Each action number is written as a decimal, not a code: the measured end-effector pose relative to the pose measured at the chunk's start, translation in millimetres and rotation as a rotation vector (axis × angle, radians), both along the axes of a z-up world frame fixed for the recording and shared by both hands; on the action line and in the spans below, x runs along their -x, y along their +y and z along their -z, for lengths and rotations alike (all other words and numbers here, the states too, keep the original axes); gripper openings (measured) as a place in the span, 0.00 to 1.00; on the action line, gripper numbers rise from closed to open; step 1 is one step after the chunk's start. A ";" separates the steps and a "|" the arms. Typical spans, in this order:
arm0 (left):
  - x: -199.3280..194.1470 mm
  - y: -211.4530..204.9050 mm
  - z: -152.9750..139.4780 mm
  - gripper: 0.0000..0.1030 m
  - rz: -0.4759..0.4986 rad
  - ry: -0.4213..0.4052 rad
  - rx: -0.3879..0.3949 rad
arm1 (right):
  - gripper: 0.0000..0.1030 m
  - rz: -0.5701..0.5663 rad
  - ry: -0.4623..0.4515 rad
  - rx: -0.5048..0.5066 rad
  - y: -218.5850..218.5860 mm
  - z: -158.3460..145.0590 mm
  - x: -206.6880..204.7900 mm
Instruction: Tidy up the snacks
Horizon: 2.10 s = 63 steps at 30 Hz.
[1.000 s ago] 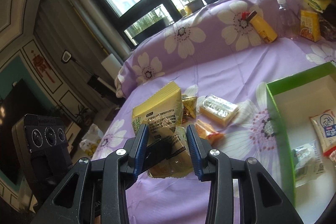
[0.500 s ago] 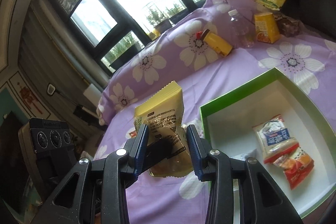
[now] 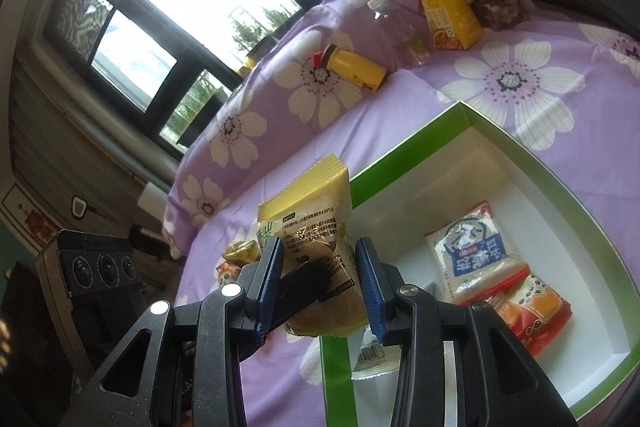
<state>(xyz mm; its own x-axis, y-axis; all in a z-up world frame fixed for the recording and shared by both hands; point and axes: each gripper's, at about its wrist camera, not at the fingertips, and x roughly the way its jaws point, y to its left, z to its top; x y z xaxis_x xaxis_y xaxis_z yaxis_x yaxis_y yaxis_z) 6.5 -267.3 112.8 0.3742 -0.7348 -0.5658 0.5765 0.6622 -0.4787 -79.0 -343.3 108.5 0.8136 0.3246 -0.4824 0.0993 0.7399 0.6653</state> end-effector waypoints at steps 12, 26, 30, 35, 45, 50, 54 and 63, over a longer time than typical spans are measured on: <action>-26.8 -21.7 21.7 0.20 -0.005 0.077 -0.103 | 0.39 0.004 0.105 -0.132 -25.2 33.9 -26.0; -38.4 -24.7 35.3 0.20 -0.037 0.119 -0.178 | 0.39 0.033 0.190 -0.228 -30.0 57.1 -40.0; -37.1 -19.3 34.6 0.20 -0.042 0.118 -0.186 | 0.39 0.045 0.183 -0.202 -25.5 52.7 -39.2; -32.8 -7.1 25.0 0.26 -0.045 0.092 -0.164 | 0.39 0.064 0.172 -0.171 -23.0 48.0 -38.5; -17.8 45.8 5.1 0.40 -0.114 0.034 -0.124 | 0.39 0.036 0.093 -0.133 -3.3 27.5 -28.6; -17.2 90.1 4.3 0.57 -0.201 0.047 -0.103 | 0.49 0.008 0.051 -0.098 19.7 18.5 -25.8; -16.3 129.0 6.1 0.59 -0.256 0.057 -0.099 | 0.56 -0.027 0.045 -0.079 42.2 16.8 -28.5; -29.5 223.0 38.5 0.78 -0.420 0.116 -0.127 | 0.75 -0.122 0.071 -0.036 92.4 20.3 -50.4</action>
<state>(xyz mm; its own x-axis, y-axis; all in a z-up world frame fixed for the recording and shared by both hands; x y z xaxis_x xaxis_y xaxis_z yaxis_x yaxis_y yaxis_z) 36.0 -44.3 74.4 0.5538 -0.4549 -0.6974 0.1922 0.8848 -0.4246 -28.6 -250.9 88.2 0.7313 0.4375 -0.5232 0.0574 0.7250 0.6864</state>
